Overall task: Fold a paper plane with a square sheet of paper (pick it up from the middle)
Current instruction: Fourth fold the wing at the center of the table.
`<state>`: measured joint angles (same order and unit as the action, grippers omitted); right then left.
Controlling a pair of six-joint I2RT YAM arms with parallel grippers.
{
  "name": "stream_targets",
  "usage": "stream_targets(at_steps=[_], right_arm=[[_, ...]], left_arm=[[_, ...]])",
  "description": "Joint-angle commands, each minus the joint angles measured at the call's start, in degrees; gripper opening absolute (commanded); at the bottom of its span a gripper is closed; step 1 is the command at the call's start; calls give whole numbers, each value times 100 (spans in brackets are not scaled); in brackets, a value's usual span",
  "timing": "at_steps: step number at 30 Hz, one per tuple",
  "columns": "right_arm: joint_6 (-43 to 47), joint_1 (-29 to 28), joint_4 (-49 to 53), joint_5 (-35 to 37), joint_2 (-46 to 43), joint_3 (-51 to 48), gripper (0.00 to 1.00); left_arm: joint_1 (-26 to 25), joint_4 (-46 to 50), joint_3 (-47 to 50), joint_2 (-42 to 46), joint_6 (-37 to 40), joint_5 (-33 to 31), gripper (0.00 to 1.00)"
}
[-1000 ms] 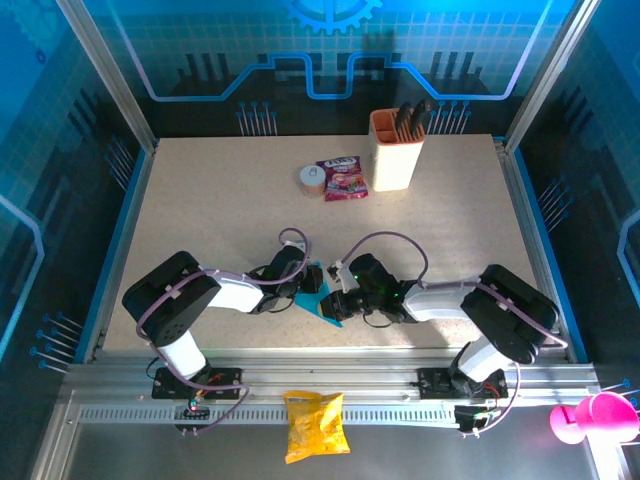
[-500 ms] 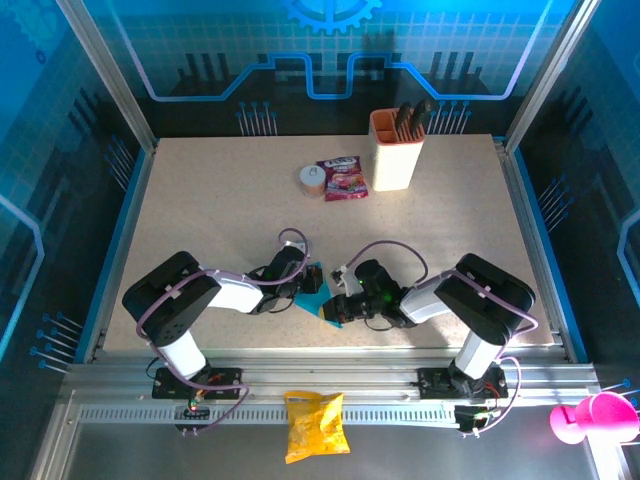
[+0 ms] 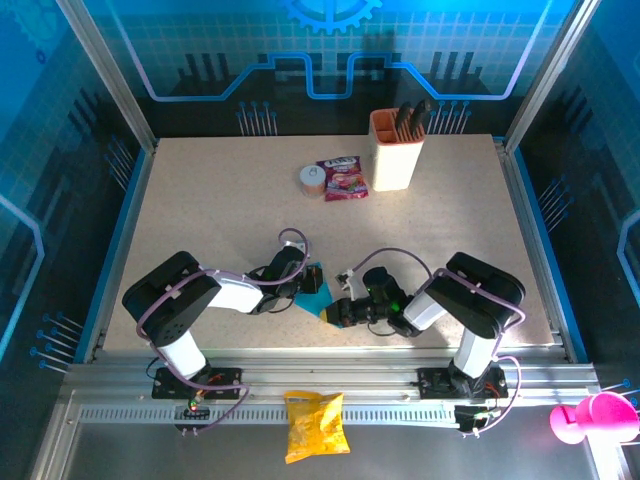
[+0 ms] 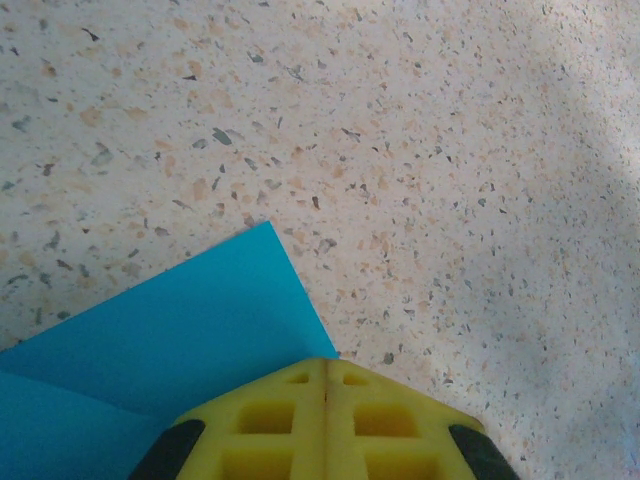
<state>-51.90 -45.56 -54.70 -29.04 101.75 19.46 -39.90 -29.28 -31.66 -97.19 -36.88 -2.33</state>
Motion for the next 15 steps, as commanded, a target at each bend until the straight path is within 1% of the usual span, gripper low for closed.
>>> stream_targets(at_steps=[1,7,12,15], right_arm=[[-384,79,-629,-146,429,-363,4],[-844,87,-1974,-92,1244,-803,1],[-1014,151,-2176,-4,1725,-989,0],[-995,200,-2060,59,1812,-1033,0]], left_arm=[[17,724,241,-219,190,-242,0],[17,789,231,-180,154,-269,0],[17,893,190,-34,111,-299,0],[17,949,148,-12,129,-295,0]])
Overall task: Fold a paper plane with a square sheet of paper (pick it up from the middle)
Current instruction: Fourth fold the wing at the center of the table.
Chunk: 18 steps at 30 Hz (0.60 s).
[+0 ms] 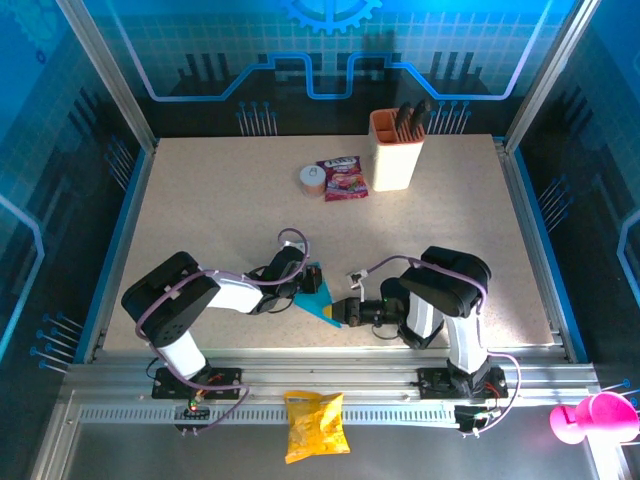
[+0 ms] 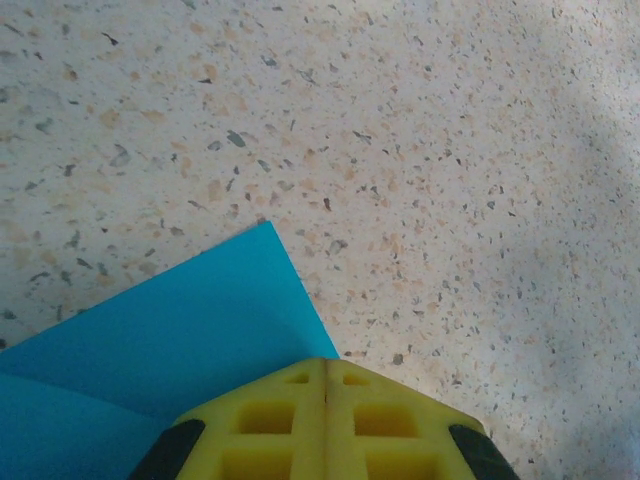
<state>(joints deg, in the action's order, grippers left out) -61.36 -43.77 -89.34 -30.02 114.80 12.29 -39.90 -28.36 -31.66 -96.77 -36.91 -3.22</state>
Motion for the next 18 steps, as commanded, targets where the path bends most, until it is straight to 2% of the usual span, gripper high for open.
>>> stream_targets(at_steps=[1,7,9,14,16,18], right_arm=[[-18,35,1492,164,484,-306,0],[318,70,2707,342,-292,-229,0],[542,62,3578,395,-843,-73,0],[1610,-161,6797,953,-2256,785,0],[1835,-194,7332,978,-2376,1017,0],[1865,-187,7365,928,-2305,1069,0]], left_arm=[[18,867,141,-64,133,-205,0],[17,880,149,-98,143,-219,0],[17,883,152,-111,152,-220,0],[21,893,170,-88,135,-236,0],[17,884,174,-88,126,-230,0],[17,872,175,-94,117,-239,0]])
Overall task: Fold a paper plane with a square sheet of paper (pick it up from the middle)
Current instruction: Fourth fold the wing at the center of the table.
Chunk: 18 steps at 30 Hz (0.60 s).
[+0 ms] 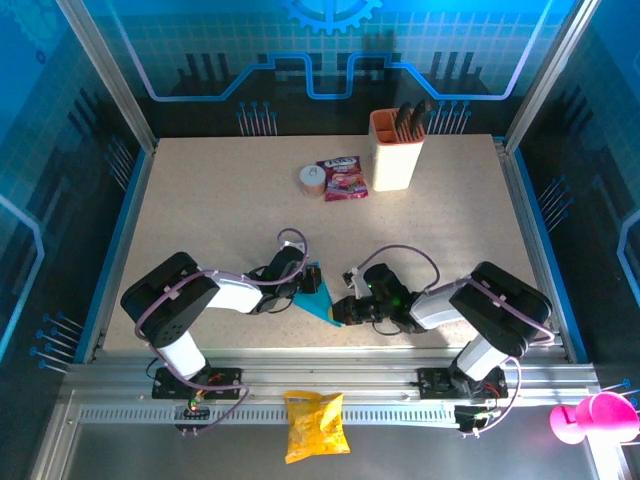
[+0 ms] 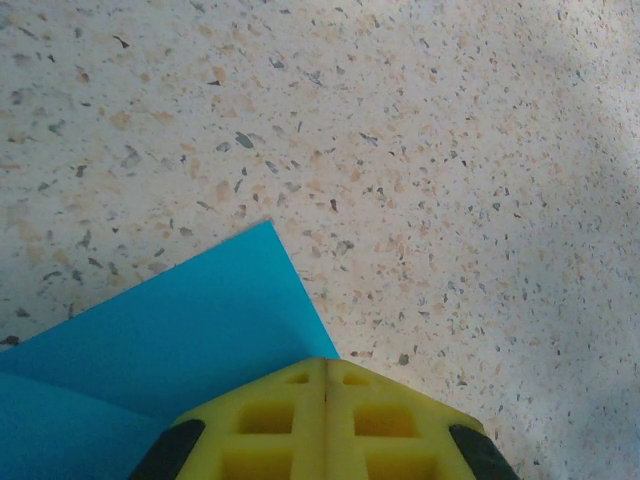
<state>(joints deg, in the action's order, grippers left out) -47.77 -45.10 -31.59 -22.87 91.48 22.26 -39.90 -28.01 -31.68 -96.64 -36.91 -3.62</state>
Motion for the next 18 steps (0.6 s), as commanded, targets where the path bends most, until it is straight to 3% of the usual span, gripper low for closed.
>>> stream_targets(at_steps=[1,9,15,18], right_arm=[[460,-61,1521,181,119,50,0],[-90,-215,518,192,705,-414,0],[148,-441,1937,754,311,-93,0],[266,-464,2448,892,188,71,0]], left_arm=[[24,832,170,-102,105,-204,0],[17,1068,47,177,-81,-134,0],[18,1431,-157,725,-74,0,0],[17,1610,-226,1034,-90,126,14]])
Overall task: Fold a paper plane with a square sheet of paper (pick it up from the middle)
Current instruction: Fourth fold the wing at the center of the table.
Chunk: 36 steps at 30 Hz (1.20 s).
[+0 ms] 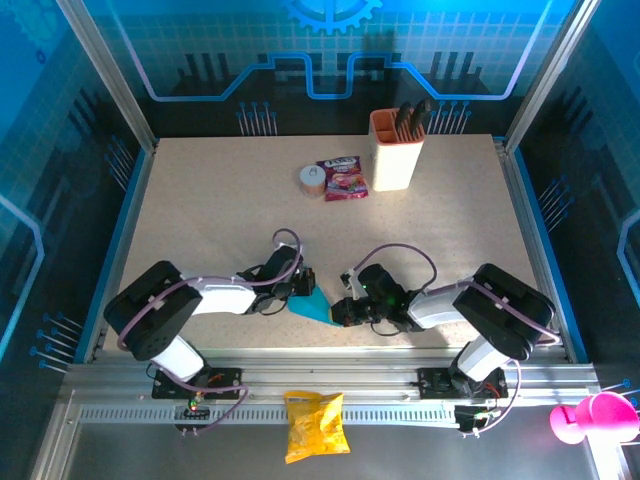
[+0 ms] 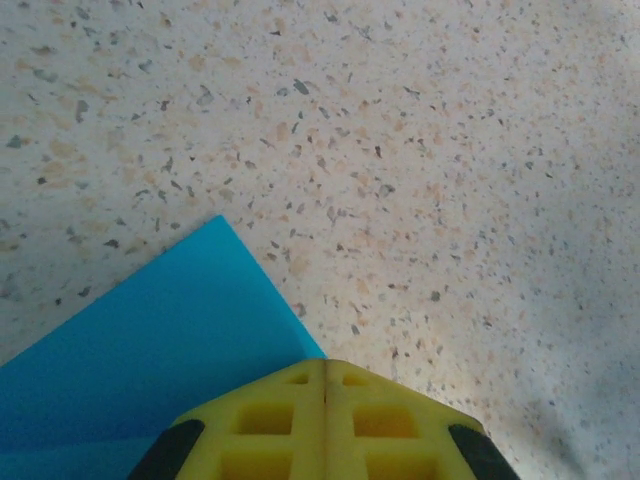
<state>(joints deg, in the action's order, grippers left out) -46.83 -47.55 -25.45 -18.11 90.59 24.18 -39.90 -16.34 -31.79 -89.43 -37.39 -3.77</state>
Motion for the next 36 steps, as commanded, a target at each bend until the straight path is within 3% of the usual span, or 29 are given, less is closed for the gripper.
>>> stream_targets(at_steps=[1,7,13,28,32,36], right_arm=[[197,-228,1963,454,277,-69,0],[175,-289,2170,501,428,87,0],[104,-361,2236,536,503,115,0],[47,-414,2640,680,495,245,0],[16,-431,2765,694,530,279,0],[33,-442,2979,756,621,332,0]], left_arm=[[17,480,-230,421,-62,193,18],[-241,657,-45,1159,-285,121,19],[-769,444,393,1454,-844,-80,0],[-1144,-576,376,188,-1550,66,0],[-1142,-457,404,-25,-2006,-147,0],[-1137,297,194,-110,-2297,-444,0]])
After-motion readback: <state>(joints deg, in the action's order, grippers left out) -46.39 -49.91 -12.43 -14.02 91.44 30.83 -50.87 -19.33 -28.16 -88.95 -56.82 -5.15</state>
